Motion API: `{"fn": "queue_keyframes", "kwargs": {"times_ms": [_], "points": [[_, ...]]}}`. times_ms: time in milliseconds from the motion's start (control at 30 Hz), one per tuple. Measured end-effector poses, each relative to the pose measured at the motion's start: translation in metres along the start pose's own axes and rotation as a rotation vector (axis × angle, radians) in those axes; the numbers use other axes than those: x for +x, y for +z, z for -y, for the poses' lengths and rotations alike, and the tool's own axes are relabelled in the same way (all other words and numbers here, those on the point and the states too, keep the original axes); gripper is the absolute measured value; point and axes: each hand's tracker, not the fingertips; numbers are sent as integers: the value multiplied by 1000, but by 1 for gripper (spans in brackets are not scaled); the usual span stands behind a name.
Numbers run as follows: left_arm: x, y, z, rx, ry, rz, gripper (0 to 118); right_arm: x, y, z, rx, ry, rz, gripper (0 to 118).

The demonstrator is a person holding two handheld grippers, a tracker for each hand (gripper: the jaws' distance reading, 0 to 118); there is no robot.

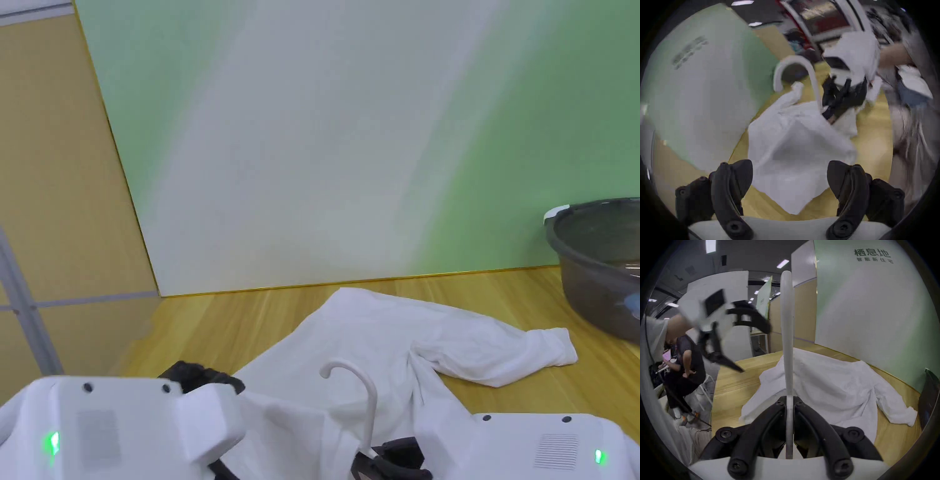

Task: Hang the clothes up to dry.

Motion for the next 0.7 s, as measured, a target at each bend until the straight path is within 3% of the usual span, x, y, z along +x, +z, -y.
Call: {"fn": "queue_keyframes", "kwargs": {"times_ms": [100, 200, 300, 367, 467, 600, 633, 667, 700], "points": [[-24, -15, -14, 33, -67, 143, 92, 0, 7, 0, 18, 124, -52, 5], [-33, -34, -32, -20, -57, 299, 88, 2, 11, -1, 12, 175, -108, 5], [-35, -49, -43, -40, -57, 387, 76, 5, 18, 1, 31, 155, -151, 5], [-38, -56, -47, -17, -4, 408, 76, 2, 21, 1, 52, 186, -144, 5], [-43, -60, -44, -8, 72, 455, 76, 7, 23, 2, 57, 168, -166, 5], [-32, -67, -42, -23, 43, 452, 73, 2, 26, 2, 79, 188, -168, 5], [-30, -69, -41, -14, 63, 480, 60, 4, 24, -1, 66, 181, -175, 5], [-31, -72, -39, 1, 116, 520, 25, 0, 24, 0, 69, 238, -144, 6], [-26, -74, -39, -5, 109, 576, 16, 1, 23, 2, 41, 241, -135, 7]]}}
